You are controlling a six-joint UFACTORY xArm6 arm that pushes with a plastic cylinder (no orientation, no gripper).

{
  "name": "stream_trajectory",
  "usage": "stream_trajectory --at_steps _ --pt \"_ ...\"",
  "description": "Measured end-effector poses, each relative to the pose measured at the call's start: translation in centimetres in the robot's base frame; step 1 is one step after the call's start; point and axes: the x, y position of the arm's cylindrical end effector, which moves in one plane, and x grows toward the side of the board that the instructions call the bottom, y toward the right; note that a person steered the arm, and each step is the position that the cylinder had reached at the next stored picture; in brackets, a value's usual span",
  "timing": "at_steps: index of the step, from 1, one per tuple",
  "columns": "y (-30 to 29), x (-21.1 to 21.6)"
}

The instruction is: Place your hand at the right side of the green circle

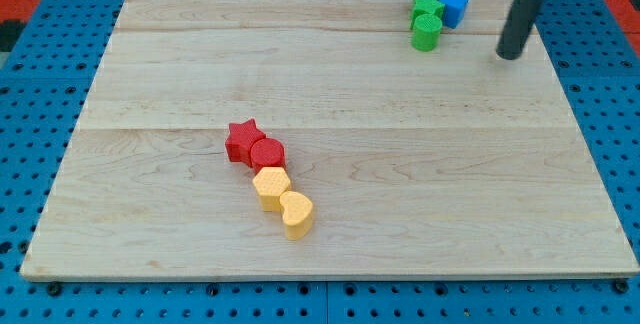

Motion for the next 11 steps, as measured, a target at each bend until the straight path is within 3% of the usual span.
stream_trajectory --at_steps 2,5,6,8,9,11 --pt "0.6 -0.4" --pt "-0.4 -4.4" --pt "-3.7 -4.2" --pt "-3.9 -4.2" --pt "-3.9 -1.4" --pt "-3.9 -0.1"
